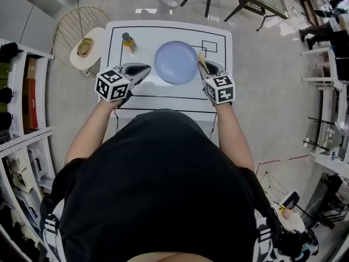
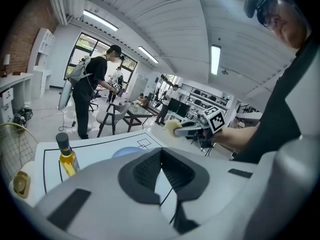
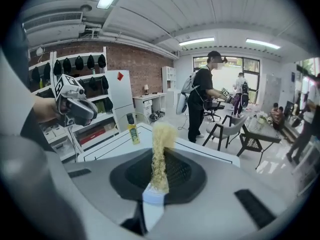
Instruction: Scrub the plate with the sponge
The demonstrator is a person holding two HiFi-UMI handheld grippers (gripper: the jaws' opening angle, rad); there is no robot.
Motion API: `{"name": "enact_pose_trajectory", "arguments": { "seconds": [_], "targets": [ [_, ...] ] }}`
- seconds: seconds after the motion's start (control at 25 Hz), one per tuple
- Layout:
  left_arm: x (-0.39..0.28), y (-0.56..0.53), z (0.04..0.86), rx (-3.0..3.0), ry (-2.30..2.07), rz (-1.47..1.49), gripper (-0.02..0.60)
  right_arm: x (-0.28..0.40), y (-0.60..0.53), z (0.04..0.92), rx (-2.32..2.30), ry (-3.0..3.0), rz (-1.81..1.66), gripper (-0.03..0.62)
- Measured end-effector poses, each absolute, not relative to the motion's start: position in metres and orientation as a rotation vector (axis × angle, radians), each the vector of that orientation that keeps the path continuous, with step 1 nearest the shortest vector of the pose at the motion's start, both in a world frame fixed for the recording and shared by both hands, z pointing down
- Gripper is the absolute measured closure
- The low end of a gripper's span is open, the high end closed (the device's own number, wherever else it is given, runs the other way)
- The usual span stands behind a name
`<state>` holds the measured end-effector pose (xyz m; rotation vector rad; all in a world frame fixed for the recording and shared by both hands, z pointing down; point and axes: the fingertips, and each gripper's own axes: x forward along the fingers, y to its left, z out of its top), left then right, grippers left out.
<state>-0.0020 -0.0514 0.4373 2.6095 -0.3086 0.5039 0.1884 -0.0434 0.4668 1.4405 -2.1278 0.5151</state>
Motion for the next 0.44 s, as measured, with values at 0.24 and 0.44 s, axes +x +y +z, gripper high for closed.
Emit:
{"name": "enact_pose_trajectory", "arguments": {
  "seconds": [0.24, 0.44],
  "targets": [
    [-0.003, -0.043, 0.427, 2.592, -0.296, 0.46, 0.574, 0.192, -0.032, 0.45, 1.512, -2.146, 0.511, 0.557],
    [-0.008, -0.036, 0.415, 2.563, -0.29, 0.388, 0.574, 0.187, -0.022, 0.448, 1.542, -2.155, 0.522, 0.557]
  ]
}}
